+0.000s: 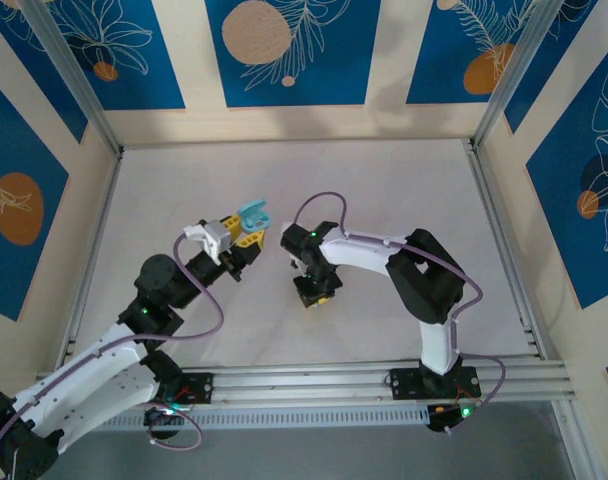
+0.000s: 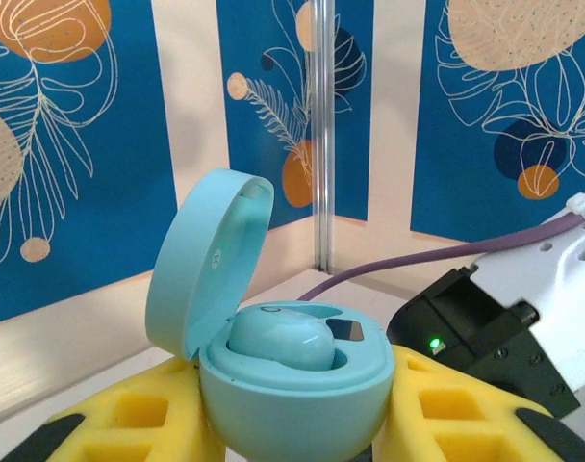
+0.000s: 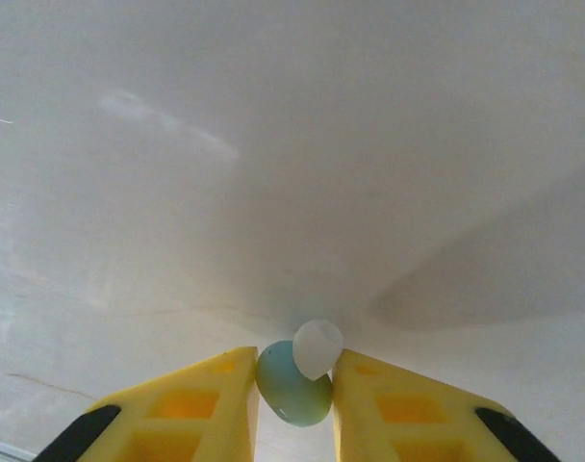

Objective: Insert the wireless bluetooth earbuds into the charging case

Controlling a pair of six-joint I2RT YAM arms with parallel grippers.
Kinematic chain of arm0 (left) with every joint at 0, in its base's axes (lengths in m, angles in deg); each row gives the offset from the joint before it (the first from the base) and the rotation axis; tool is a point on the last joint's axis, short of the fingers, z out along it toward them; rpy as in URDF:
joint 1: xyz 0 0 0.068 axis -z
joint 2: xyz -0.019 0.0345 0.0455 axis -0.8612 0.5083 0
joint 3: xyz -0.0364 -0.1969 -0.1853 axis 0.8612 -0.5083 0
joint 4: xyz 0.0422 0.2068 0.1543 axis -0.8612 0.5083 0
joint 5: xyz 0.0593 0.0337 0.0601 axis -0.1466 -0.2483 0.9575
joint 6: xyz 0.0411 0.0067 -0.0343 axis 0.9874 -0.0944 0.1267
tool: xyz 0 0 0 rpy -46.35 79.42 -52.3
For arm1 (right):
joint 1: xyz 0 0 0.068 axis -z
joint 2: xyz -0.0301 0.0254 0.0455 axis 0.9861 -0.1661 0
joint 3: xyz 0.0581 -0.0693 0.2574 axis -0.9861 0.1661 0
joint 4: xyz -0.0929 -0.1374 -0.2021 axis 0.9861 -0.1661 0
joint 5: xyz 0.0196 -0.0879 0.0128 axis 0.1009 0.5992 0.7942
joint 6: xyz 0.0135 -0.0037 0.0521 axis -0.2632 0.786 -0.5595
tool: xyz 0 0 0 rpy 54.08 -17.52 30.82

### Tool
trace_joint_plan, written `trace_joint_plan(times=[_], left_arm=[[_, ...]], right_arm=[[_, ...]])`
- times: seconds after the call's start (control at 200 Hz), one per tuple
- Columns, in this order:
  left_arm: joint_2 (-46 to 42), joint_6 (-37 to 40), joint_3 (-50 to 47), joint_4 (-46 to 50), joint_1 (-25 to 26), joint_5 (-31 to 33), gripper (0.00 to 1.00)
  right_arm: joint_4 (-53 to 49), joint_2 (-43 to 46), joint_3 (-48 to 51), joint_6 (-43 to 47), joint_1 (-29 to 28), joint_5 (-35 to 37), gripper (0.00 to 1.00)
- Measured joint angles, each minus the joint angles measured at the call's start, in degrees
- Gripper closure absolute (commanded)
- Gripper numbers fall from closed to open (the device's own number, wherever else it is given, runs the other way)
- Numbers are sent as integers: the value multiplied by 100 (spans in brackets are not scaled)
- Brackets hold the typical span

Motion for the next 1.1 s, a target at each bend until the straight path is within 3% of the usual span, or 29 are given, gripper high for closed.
trace_joint_plan(times=[0.335,0.695,0.88,1.1], left_arm=[[116,-2,24,0,0,0,64],[105,0,87,0,0,0,64],[105,-2,87,0,0,2,64],[92,0,87,7,0,2,63]], right_arm=[[133,181,68,223,94,50,69],[22,358,70,243,94,555,61],[109,809,68,94,92,282,60],[170,520,39,-354,157,92,59]])
